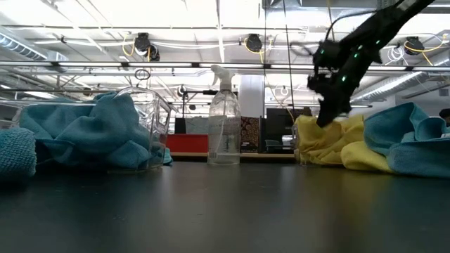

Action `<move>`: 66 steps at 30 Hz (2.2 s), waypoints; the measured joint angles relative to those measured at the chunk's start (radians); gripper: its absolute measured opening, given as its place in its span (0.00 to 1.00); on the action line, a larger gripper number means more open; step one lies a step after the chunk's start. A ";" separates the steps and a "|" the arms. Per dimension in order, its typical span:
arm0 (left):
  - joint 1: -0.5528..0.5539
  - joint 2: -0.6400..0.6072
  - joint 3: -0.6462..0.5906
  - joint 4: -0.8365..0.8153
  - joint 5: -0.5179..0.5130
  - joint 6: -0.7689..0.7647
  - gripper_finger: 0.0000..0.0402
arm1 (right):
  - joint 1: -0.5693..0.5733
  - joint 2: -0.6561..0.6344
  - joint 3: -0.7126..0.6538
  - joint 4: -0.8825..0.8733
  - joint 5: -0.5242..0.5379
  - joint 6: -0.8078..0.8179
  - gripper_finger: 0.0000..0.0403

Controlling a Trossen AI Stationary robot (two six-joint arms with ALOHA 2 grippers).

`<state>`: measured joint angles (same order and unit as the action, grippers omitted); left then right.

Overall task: Sort microfiber towel by color & place in baskets
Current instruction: Put the yellow towel into the top transparent bin, then put the blue towel into the bottom transparent bin

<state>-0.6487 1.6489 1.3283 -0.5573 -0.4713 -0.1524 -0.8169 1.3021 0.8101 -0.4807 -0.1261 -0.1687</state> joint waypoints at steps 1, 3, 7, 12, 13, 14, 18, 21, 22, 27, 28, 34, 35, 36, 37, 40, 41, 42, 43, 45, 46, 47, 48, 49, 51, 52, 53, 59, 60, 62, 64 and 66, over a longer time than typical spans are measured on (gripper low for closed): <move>0.000 0.000 0.000 0.000 0.000 0.000 0.52 | 0.000 0.029 0.000 0.001 0.000 0.000 0.01; 0.000 0.000 0.000 0.000 0.000 0.000 0.52 | 0.000 0.085 0.000 0.008 0.000 -0.001 0.01; 0.000 0.000 0.000 0.000 0.000 0.000 0.52 | 0.000 0.168 0.000 0.017 0.000 -0.004 0.00; 0.000 0.000 0.000 -0.001 0.000 0.000 0.52 | 0.000 0.208 0.000 0.027 0.000 -0.003 0.00; 0.000 0.000 0.000 -0.001 0.000 0.000 0.52 | 0.000 0.207 0.000 0.026 -0.001 -0.002 0.00; 0.000 0.000 0.000 -0.002 0.000 0.000 0.52 | 0.000 0.201 0.000 0.022 -0.003 -0.002 0.00; 0.000 0.000 0.000 -0.006 0.000 0.000 0.52 | 0.000 0.139 0.000 -0.018 0.000 0.000 0.01; 0.000 0.000 0.000 -0.009 0.000 0.000 0.52 | 0.000 0.063 0.000 -0.054 0.000 0.000 0.01; 0.000 0.000 0.000 -0.010 0.000 0.000 0.52 | 0.000 0.034 0.000 -0.064 0.000 0.000 0.01; 0.000 0.000 0.000 -0.031 0.000 0.000 0.52 | 0.000 -0.123 0.000 -0.124 -0.003 -0.003 0.01; 0.000 0.000 0.000 -0.040 0.000 0.000 0.52 | 0.000 -0.154 0.000 -0.136 -0.004 -0.003 0.01; 0.000 0.000 0.000 -0.114 0.003 -0.046 0.52 | 0.000 -0.315 0.000 -0.211 -0.033 -0.005 0.01; 0.000 0.000 0.000 -0.127 0.012 -0.055 0.52 | 0.000 -0.336 0.000 -0.221 -0.037 -0.006 0.01; 0.000 0.000 0.000 -0.141 0.023 -0.069 0.52 | 0.000 -0.357 0.000 -0.233 -0.037 -0.007 0.02; 0.000 0.000 0.000 -0.155 0.034 -0.080 0.52 | 0.001 -0.376 0.000 -0.245 -0.037 -0.007 0.03; 0.000 0.000 0.000 -0.205 0.075 -0.127 0.52 | 0.001 -0.422 0.000 -0.270 -0.037 -0.005 0.08; 0.000 0.000 0.000 -0.226 0.092 -0.146 0.52 | 0.001 -0.437 0.000 -0.276 -0.038 -0.003 0.11; 0.000 0.000 0.000 -0.247 0.108 -0.165 0.52 | 0.001 -0.450 0.000 -0.281 -0.042 -0.001 0.13; -0.001 0.000 0.000 -0.268 0.126 -0.186 0.52 | 0.001 -0.462 -0.001 -0.285 -0.057 0.000 0.17; -0.003 0.000 0.000 -0.308 0.161 -0.229 0.52 | 0.000 -0.482 -0.001 -0.291 -0.102 0.008 0.23; -0.007 0.000 0.000 -0.328 0.177 -0.250 0.52 | 0.001 -0.490 0.000 -0.292 -0.129 0.016 0.26; -0.012 0.000 0.000 -0.347 0.191 -0.269 0.52 | 0.001 -0.498 0.000 -0.292 -0.155 0.025 0.30; -0.019 0.000 0.000 -0.362 0.207 -0.287 0.52 | 0.001 -0.504 0.000 -0.292 -0.184 0.029 0.33; -0.028 0.000 0.000 -0.379 0.223 -0.307 0.52 | 0.001 -0.509 -0.001 -0.294 -0.214 0.034 0.36; -0.048 0.000 0.000 -0.423 0.260 -0.350 0.52 | 0.001 -0.519 -0.001 -0.300 -0.258 0.046 0.41; -0.059 0.000 0.000 -0.445 0.274 -0.373 0.52 | 0.001 -0.522 0.000 -0.303 -0.272 0.051 0.44; -0.072 0.000 0.000 -0.463 0.289 -0.399 0.52 | 0.004 -0.526 0.000 -0.306 -0.286 0.053 0.46; -0.156 0.000 -0.006 -0.499 0.312 -0.541 0.52 | 0.071 -0.556 0.000 -0.299 -0.300 0.048 0.53; -0.168 0.000 -0.013 -0.496 0.312 -0.563 0.52 | 0.086 -0.563 -0.001 -0.287 -0.300 0.048 0.54; -0.187 0.000 -0.033 -0.500 0.312 -0.606 0.52 | 0.114 -0.578 -0.001 -0.256 -0.300 0.047 0.55; -0.200 0.000 -0.058 -0.499 0.312 -0.652 0.52 | 0.140 -0.592 -0.001 -0.226 -0.300 0.056 0.56; -0.210 0.000 -0.089 -0.498 0.317 -0.696 0.52 | 0.166 -0.604 -0.001 -0.195 -0.300 0.070 0.57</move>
<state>-0.8582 1.6493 1.2393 -1.0557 -0.1545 -0.8484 -0.6512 0.6984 0.8093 -0.6762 -0.4263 -0.0986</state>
